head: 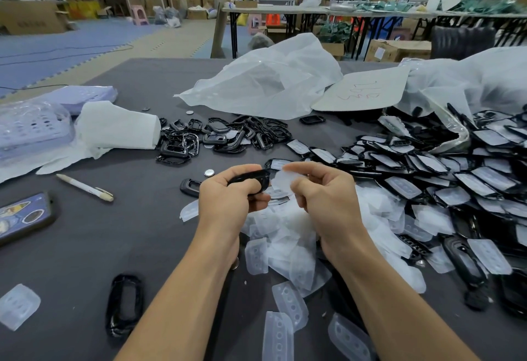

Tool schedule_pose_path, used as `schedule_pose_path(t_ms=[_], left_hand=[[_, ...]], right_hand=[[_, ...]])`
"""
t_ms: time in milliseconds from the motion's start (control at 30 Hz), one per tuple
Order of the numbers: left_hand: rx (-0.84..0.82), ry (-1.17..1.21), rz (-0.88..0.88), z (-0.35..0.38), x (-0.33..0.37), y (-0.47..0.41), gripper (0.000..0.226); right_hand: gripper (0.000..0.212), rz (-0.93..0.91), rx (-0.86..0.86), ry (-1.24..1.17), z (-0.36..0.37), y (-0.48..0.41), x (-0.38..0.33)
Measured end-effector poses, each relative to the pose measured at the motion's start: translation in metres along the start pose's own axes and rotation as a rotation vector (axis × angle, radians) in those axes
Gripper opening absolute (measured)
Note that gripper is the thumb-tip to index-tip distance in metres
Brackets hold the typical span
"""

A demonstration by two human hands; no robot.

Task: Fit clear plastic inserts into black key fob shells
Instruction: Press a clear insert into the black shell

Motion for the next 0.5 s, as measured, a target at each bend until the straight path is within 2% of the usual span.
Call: schedule_pose_path(t_ms=[67,133,200,300,500], left_hand=[[-0.012,0.02,-0.009,0.001,0.0,0.0,0.035],[-0.029,0.022,-0.007,0.0,0.001,0.0,0.039],[-0.046,0.012,0.002,0.0,0.002,0.001,0.044],[-0.068,0.008,0.013,0.0,0.003,0.002,0.047],[-0.072,0.022,0.017,0.0,0.004,0.003,0.044]], right_hand=[[0.041,-0.106,0.083,0.373,0.0,0.001,-0.002],[0.043,-0.125,0.131,0.791,0.004,0.005,-0.004],[0.044,-0.12,0.173,0.98,0.006,0.01,-0.007],[0.041,-0.232,0.229,1.058,0.007,0.014,-0.013],[0.025,-0.35,0.271,0.988,0.003,0.014,-0.018]])
Point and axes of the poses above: each hand's wrist, its own y-axis away from the middle knuckle, its own z-axis out of the palm, x = y × z, the point moved 4 cm from there along -y, towards the middle knuckle, and after that the axes turned 14 degrees about z, right-handed, at the moved point
